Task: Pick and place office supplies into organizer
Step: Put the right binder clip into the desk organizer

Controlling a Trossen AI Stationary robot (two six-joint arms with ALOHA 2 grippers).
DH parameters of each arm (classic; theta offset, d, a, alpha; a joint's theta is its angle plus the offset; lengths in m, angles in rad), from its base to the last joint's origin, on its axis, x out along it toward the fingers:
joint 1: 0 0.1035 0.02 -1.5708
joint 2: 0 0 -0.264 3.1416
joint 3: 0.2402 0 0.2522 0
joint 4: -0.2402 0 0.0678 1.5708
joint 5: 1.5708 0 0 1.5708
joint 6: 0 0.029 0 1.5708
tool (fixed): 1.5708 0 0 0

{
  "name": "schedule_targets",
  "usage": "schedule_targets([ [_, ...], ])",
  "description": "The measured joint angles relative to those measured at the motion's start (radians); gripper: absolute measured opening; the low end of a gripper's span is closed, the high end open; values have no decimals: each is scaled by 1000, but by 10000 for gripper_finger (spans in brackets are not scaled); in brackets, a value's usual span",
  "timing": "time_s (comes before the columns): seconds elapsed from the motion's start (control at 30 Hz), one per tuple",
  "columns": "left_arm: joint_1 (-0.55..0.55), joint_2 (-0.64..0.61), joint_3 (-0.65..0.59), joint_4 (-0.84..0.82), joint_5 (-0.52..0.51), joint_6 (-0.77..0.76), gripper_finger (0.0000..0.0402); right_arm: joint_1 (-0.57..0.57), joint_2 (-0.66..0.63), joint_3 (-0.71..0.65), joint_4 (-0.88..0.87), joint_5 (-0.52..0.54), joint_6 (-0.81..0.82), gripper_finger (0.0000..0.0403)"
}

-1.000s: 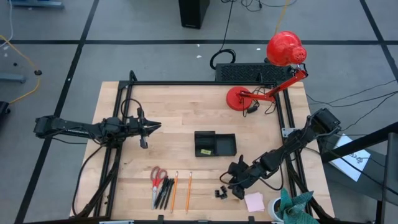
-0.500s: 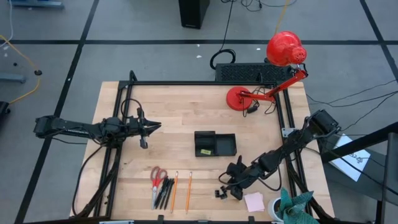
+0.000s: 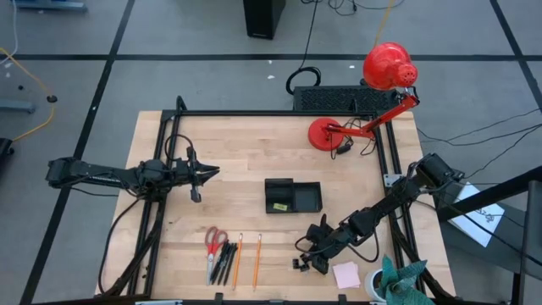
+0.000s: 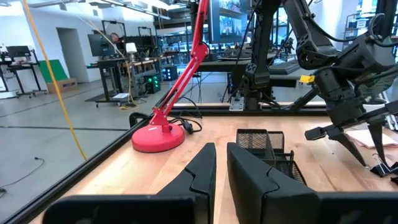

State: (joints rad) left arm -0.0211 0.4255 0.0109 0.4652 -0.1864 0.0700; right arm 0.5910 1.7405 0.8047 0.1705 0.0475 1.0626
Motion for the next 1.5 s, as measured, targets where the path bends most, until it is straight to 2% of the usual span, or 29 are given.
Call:
schedule_targets([
  [0.5, 0, 0, 0, 0, 0, 0, 47, -2, 0, 0, 41, 2, -27, 125],
  [0.63, 0, 0, 0, 0, 0, 0, 47, -2, 0, 0, 40, 1, -41, 95],
  [0.83, 0, 0, 0, 0, 0, 0, 47, -2, -1, 0, 45, 0, -108, 13],
  [1.07, 0, 0, 0, 0, 0, 0, 47, -8, -36, 0, 30, 4, -176, 5],
  [1.27, 0, 0, 0, 0, 0, 0, 47, -38, -152, 2, 31, 87, -361, 2],
  [1.5, 0, 0, 0, 0, -1, -1, 47, -121, -225, 2, 43, 276, -758, 2],
])
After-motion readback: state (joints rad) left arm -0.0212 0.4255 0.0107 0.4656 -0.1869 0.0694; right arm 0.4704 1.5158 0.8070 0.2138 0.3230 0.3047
